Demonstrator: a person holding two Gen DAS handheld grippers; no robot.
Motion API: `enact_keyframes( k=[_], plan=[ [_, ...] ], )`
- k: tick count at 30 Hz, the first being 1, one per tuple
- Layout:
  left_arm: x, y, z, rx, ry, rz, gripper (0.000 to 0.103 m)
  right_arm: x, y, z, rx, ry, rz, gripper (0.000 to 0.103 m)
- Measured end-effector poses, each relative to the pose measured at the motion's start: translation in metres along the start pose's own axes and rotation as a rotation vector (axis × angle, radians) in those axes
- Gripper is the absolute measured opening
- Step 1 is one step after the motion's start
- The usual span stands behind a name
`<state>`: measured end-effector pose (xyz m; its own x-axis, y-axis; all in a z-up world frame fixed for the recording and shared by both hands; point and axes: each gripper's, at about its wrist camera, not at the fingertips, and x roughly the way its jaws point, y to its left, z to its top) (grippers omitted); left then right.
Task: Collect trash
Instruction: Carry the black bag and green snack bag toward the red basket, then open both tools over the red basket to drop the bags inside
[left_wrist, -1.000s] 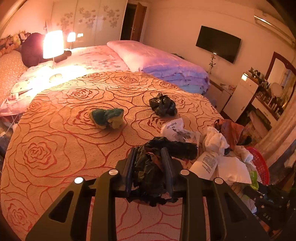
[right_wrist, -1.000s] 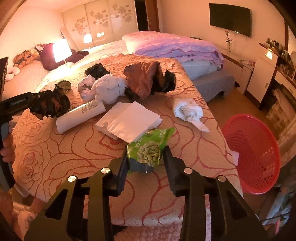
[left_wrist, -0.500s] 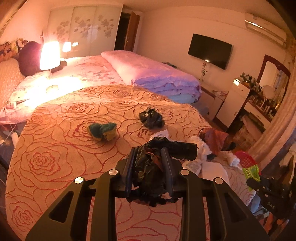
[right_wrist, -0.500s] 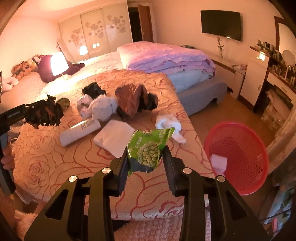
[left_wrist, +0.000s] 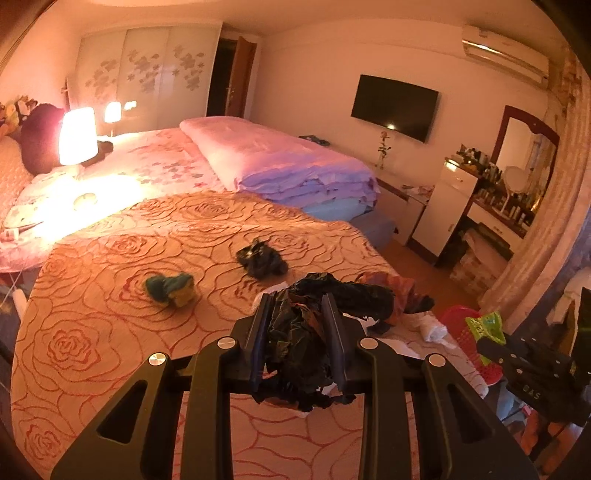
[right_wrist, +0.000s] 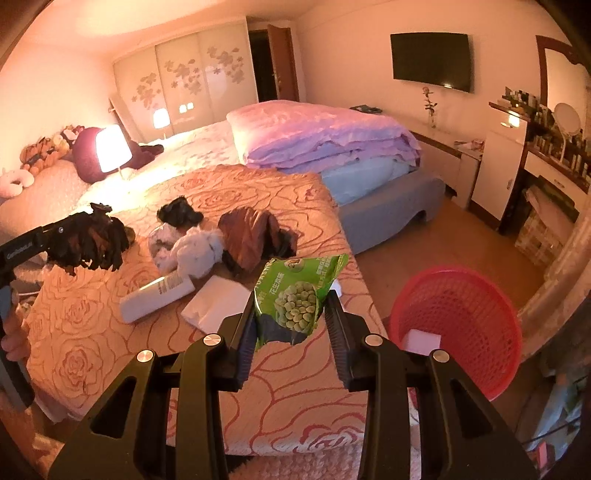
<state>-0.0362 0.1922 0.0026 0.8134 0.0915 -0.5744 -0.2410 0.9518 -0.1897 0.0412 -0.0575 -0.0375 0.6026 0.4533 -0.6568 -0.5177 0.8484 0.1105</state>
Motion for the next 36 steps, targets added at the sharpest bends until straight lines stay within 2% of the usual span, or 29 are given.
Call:
enact_keyframes(
  k=[11, 36],
  plan=[
    [0.007, -0.048, 0.013, 0.078, -0.008, -0.082, 0.026, -0.010, -0.025, 0.012, 0.047, -0.035, -0.039, 0.035],
    [0.066, -0.186, 0.015, 0.280, 0.094, -0.276, 0.026, -0.042, -0.124, 0.020, 0.144, -0.101, -0.226, 0.035]
  ],
)
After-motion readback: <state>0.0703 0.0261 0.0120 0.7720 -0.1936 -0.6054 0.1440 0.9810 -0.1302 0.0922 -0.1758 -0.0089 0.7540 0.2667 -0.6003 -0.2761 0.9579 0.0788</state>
